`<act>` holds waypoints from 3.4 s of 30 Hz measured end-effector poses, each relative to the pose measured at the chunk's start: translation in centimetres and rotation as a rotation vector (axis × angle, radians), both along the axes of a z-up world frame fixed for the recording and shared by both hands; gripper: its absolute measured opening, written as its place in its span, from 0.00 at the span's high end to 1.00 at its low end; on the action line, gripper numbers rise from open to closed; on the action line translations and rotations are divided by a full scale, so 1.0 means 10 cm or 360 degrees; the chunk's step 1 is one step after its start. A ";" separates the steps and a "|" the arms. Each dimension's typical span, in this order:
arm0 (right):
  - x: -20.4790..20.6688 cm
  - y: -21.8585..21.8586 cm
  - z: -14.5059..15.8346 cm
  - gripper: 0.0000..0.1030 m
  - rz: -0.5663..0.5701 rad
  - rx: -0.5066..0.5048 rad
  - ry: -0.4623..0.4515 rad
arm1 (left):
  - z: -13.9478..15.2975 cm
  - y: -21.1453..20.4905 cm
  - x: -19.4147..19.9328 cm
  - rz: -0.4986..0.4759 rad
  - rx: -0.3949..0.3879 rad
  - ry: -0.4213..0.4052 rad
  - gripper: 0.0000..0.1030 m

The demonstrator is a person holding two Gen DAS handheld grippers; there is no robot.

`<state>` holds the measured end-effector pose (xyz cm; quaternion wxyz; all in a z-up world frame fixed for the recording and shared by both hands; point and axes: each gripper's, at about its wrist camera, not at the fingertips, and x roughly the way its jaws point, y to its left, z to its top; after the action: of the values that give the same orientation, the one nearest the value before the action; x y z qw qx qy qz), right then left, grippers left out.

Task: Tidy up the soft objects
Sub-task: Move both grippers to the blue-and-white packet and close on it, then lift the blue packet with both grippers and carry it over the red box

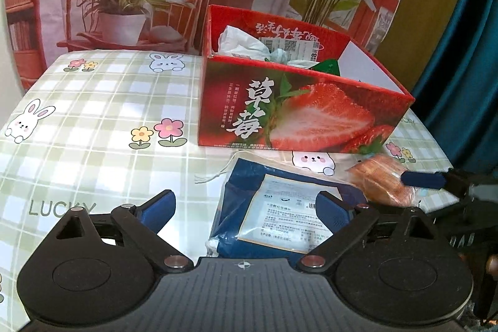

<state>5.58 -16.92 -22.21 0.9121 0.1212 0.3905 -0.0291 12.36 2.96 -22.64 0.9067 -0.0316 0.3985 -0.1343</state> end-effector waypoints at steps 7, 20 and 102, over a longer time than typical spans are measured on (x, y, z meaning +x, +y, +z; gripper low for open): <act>0.08 0.21 -0.15 0.01 0.0174 0.0015 0.0158 | -0.10 0.05 0.03 -0.0020 -0.0091 0.0075 0.21; 0.08 0.10 -0.25 0.05 0.0172 0.0163 0.0195 | -0.45 0.11 0.25 -0.0017 -0.0264 0.0272 0.40; 0.08 0.06 0.67 0.68 0.0397 -0.0004 -0.0400 | 0.42 0.22 0.12 -0.0235 -0.0605 -0.0071 0.61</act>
<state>6.42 -16.33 -15.52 0.9505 0.0732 0.2854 0.0991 13.52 5.12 -18.46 0.8808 -0.1700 0.3469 -0.2738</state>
